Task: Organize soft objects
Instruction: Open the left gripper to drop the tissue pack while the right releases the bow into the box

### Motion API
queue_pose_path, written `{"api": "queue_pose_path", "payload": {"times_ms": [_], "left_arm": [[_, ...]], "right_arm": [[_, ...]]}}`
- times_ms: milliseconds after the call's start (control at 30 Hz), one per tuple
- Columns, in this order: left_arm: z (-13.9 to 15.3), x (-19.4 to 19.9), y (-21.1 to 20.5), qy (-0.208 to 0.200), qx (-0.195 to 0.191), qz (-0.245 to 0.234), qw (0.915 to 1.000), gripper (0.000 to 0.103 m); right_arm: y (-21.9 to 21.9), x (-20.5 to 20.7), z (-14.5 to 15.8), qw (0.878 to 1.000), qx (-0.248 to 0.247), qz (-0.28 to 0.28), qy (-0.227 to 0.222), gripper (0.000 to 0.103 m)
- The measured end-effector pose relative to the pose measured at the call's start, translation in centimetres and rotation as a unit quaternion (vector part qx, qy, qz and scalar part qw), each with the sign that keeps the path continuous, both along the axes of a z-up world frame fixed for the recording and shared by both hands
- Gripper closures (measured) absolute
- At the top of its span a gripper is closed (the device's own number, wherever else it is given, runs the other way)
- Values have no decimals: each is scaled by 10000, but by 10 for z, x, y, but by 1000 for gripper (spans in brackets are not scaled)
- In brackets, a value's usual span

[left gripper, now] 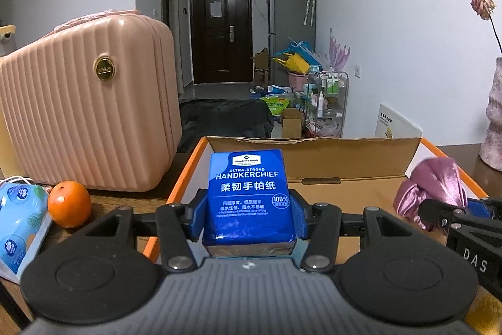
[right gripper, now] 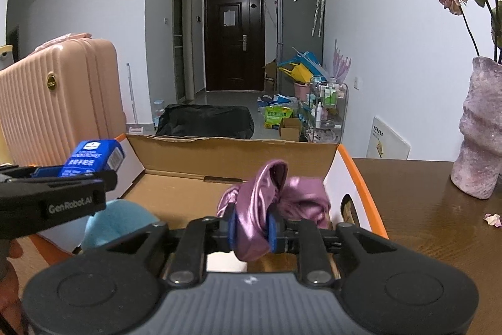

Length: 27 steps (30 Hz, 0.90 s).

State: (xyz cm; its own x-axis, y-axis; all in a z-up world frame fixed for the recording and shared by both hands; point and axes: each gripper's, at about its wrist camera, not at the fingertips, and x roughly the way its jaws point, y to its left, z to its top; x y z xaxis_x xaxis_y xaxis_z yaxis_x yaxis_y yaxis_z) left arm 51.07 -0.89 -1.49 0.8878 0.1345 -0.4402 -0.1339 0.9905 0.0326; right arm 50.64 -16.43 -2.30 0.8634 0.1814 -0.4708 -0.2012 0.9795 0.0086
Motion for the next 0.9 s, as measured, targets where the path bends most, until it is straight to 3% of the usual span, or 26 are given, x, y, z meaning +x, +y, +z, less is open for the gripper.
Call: {"api": "queue_pose_path", "payload": {"times_ms": [67,133,200,267,900], "left_arm": [[1,-2,1,-60,-17,82,9999,33],[3,-5,2,-177,5,181,9997,22],[4,-7,2,-246,14,236,9994,4],[5,-8,2,-295,49,298,9991,0],[6,-12,8,-315,-72,440,9985,0]], "right_arm": [[1,0,0,10000,-46,-62,-40,75],[1,-1,0,9999,-49,-81,-54,59],[1,-2,0,9998,-70,-142,-99,26],[1,-4,1,9996,-84,-173,-182,12],[0,-7,2,9995,-115,-219,-217,8]]}}
